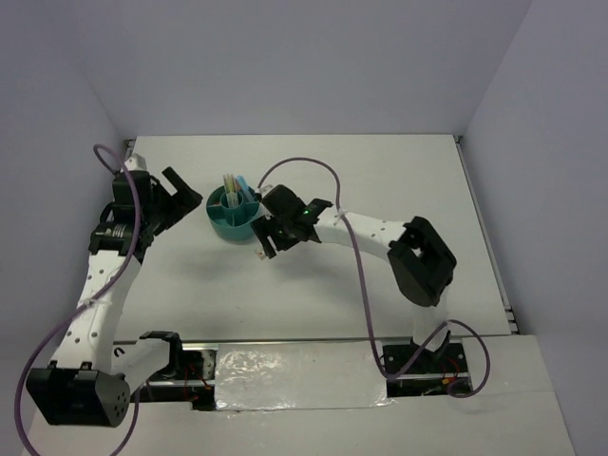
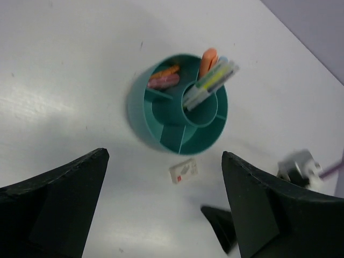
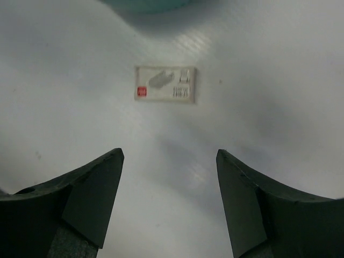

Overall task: Sort the stationery into containers
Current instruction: Place the pen in the storage box, then pick up the stationery from the center of the board.

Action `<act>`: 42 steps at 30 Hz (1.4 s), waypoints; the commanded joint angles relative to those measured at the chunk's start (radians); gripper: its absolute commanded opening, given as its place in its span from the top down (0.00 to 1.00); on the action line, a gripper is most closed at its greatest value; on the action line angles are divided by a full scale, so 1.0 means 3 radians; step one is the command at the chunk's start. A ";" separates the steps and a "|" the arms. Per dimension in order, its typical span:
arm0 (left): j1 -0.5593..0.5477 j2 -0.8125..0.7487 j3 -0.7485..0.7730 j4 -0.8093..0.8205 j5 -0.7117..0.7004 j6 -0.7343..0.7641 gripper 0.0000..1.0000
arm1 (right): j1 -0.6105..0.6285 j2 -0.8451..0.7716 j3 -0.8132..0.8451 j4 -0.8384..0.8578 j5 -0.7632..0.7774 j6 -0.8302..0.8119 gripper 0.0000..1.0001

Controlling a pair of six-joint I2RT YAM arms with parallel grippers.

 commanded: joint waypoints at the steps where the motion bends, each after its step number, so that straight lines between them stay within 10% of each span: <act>1: 0.0003 -0.0249 -0.0142 -0.0207 0.0151 -0.0195 0.01 | 0.0075 0.0260 0.0328 0.0479 0.0398 0.0057 0.22; 14: -0.0033 -0.0254 0.0231 -0.0612 0.0135 0.0184 0.01 | 0.0248 0.1099 0.0717 0.0469 0.0413 0.0082 0.24; 20: -0.0028 -0.0162 0.0277 -0.0586 0.0181 0.0199 0.01 | 0.0274 0.1074 0.0544 0.0458 0.0556 0.0235 0.61; 30: -0.0033 0.0058 0.0002 -0.0138 0.2064 -0.0051 0.01 | 0.0274 -0.0531 -0.0709 0.1578 -0.0394 -0.0060 0.72; 42: -0.0155 -0.0004 -0.0525 0.0529 0.2968 -0.0466 0.07 | 0.0284 -0.0895 -0.0367 0.1292 -0.0548 -0.0286 0.70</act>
